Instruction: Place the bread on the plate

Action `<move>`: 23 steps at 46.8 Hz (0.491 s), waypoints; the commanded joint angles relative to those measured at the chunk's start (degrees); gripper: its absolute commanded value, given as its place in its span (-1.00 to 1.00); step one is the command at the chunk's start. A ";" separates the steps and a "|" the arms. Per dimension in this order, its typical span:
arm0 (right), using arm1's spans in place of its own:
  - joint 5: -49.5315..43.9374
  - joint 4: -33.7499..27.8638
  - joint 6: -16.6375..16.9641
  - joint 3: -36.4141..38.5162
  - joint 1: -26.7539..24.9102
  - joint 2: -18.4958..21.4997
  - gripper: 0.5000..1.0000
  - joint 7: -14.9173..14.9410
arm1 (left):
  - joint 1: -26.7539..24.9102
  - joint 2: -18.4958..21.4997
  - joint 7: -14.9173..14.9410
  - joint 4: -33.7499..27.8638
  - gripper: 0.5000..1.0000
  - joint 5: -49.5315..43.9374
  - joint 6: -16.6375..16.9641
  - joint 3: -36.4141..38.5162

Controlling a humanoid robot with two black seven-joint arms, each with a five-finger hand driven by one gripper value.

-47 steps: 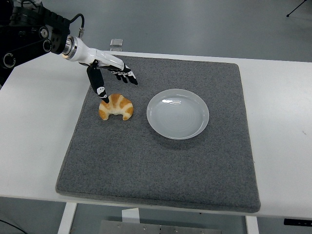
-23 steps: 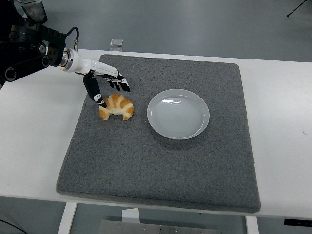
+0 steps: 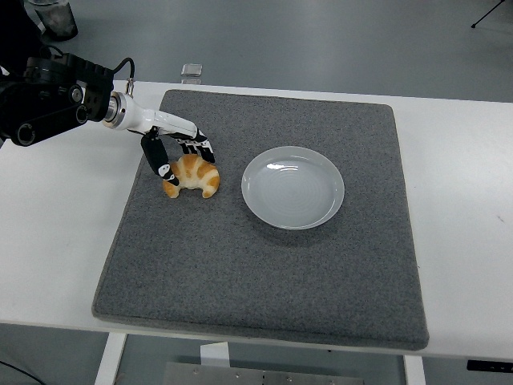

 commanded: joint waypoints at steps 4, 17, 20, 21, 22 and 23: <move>0.00 0.00 0.00 0.00 0.00 0.00 0.81 0.00 | 0.36 -0.90 0.00 0.25 0.42 0.02 0.02 0.54; 0.00 0.00 0.00 0.00 -0.09 0.00 0.81 0.00 | 1.86 -3.01 0.00 2.00 0.16 1.16 0.10 0.54; 0.00 0.00 0.00 0.00 -0.26 0.00 0.81 0.00 | 2.30 -3.27 0.00 2.36 0.07 1.69 0.63 0.54; 0.00 0.00 0.00 0.00 -0.26 0.00 0.81 0.00 | 2.30 -3.27 0.00 2.62 0.05 1.86 1.07 0.54; 0.00 0.00 0.00 0.00 -0.26 0.00 0.82 0.00 | 2.30 -3.27 -0.09 2.80 0.03 2.04 1.42 0.54; 0.00 0.00 0.00 0.00 -0.26 0.00 0.81 0.00 | 2.30 -3.27 -0.09 2.88 0.00 2.21 1.68 0.63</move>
